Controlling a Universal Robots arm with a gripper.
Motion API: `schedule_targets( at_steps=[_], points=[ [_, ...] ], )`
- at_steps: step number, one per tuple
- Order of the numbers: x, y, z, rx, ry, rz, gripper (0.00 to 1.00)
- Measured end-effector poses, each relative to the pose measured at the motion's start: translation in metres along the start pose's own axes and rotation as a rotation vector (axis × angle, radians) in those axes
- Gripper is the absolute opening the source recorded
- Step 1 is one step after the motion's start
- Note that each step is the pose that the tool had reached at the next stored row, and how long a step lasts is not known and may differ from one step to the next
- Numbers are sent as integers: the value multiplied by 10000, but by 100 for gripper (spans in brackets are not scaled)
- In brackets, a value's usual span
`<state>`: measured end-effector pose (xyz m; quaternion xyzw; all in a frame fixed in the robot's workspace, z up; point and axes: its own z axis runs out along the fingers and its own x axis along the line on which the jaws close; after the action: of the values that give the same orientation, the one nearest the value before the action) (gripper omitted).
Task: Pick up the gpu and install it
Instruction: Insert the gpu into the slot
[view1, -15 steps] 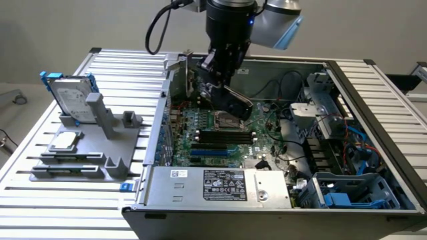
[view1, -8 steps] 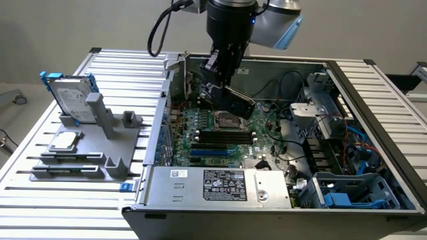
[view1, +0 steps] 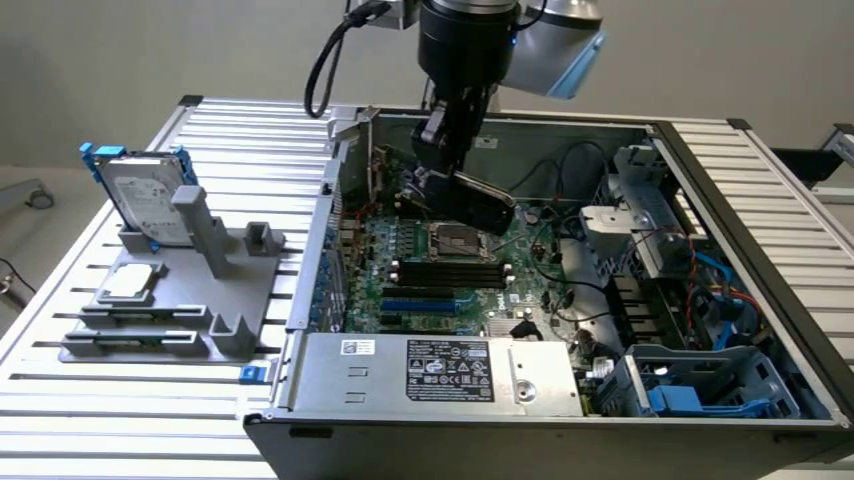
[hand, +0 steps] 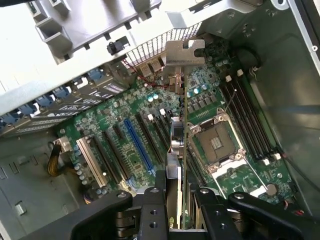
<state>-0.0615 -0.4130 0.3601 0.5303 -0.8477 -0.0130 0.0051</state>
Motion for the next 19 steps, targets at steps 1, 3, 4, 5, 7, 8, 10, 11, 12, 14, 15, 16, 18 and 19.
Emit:
schedule_targets(
  at_steps=[1,3,4,5,7,8,10,11,12,14,15,16,18,19],
  points=[
    [-2,-4,0,0,3,-114,27],
    [-6,-12,0,-2,10,-352,27],
    [-8,-16,-1,-2,13,-479,27],
    [-10,-20,0,-3,16,-598,27],
    [-13,-28,-1,-4,23,-839,27],
    [-15,-32,-1,-5,27,-958,27],
    [-19,-39,-1,-6,33,-1202,27],
    [-21,-43,-1,-7,36,-1320,27],
    [-23,-46,-1,-7,39,-1446,27],
    [-26,-54,-1,-9,47,-1693,27],
    [-28,-57,-2,-9,51,-1815,27],
    [-29,-59,-2,-10,54,-1934,27],
    [-30,-61,-1,-11,61,-2219,27],
    [-30,-61,-2,-13,66,-2384,27]
  ],
)
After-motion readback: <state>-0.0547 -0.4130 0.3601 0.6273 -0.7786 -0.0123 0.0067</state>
